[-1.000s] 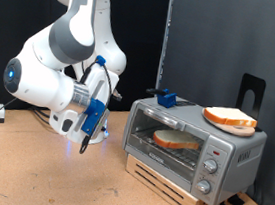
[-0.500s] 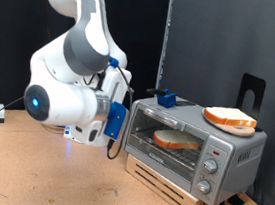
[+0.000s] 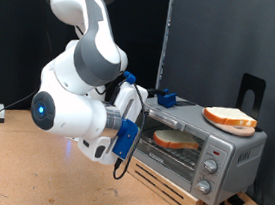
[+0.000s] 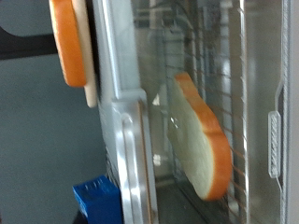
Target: Make a piece of toast with the oven
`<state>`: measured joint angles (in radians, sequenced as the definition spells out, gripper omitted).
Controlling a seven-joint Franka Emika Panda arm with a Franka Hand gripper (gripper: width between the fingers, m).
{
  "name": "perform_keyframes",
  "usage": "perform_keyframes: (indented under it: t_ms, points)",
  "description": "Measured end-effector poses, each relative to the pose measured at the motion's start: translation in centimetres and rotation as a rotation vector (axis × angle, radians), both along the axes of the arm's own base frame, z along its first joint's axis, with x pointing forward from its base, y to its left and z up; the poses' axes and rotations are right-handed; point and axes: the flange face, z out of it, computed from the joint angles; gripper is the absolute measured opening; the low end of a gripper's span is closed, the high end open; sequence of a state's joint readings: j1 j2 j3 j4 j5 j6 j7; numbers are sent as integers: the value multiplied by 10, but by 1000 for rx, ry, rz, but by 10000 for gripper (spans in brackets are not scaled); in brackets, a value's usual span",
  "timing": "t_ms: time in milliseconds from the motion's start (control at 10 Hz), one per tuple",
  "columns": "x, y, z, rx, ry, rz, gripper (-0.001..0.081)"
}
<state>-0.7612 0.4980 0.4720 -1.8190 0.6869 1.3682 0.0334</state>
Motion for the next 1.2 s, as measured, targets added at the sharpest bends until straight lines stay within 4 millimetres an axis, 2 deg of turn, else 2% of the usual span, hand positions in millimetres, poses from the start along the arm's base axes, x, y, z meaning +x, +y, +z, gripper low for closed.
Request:
perform_keyframes:
  t_ms: [300, 600, 800, 900, 1200]
  points:
    - [30, 18, -15, 72, -65, -141, 807]
    - [55, 40, -33, 86, -58, -84, 807]
    - [70, 56, -52, 69, -34, -52, 807]
    - [78, 58, -59, 65, -28, -53, 807]
    - [70, 57, -61, 159, -63, 0, 807]
